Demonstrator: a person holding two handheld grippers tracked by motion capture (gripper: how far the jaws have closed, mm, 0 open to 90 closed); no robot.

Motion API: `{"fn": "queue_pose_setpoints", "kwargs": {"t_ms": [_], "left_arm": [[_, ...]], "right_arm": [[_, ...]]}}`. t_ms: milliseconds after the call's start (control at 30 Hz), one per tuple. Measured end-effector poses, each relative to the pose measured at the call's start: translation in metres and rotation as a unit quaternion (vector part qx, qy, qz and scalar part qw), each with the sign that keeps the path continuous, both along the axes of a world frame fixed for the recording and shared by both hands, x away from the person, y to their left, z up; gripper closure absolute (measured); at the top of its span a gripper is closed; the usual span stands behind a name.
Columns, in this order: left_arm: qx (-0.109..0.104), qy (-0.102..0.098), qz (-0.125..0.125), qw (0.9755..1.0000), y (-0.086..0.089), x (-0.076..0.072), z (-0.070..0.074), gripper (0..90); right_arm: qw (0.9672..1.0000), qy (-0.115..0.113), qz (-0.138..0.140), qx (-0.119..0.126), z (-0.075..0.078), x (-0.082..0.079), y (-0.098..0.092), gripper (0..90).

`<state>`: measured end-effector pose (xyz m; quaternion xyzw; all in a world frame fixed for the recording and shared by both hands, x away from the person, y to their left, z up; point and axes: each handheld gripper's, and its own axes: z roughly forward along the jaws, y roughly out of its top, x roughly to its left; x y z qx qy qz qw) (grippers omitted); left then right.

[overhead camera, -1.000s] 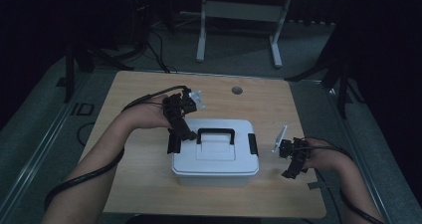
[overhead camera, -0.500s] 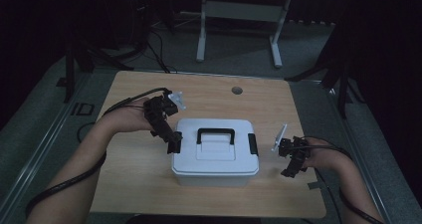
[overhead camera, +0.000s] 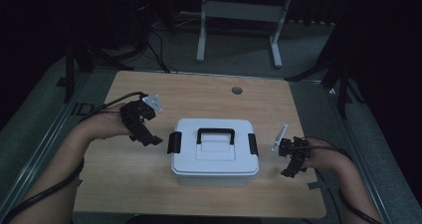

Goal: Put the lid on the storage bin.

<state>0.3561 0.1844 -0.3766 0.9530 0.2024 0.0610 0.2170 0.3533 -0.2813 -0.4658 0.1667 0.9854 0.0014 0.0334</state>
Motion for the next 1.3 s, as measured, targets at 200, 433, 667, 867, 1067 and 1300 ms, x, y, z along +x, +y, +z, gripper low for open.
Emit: {"fn": "queue_pose_setpoints", "kwargs": {"t_ms": [200,433,667,867,1067,1300], "left_arm": [[0.003,0.010,0.015,0.9998,0.018,-0.004,-0.013,8.1],[-0.005,0.023,0.028,0.9993,0.032,-0.008,-0.033,8.0],[-0.004,0.034,0.035,0.9988,0.041,-0.011,-0.049,8.1],[0.009,0.049,0.040,0.9980,0.048,-0.015,-0.069,8.1],[0.010,0.061,0.042,0.9972,0.051,-0.017,-0.084,8.1],[0.002,0.068,0.045,0.9966,0.053,-0.021,-0.098,8.1]], "right_arm": [[1.0000,0.001,-0.003,0.000,-0.002,0.000,-0.002,14.5],[1.0000,-0.002,-0.004,0.002,-0.002,-0.001,-0.002,14.5],[1.0000,-0.001,-0.004,0.001,-0.005,-0.002,-0.004,14.5],[1.0000,-0.001,-0.008,0.004,-0.005,-0.002,-0.006,14.5],[0.9999,-0.003,-0.012,0.006,-0.005,-0.002,-0.008,14.5],[0.9999,-0.001,-0.014,0.008,-0.008,-0.003,-0.009,14.5]]}}
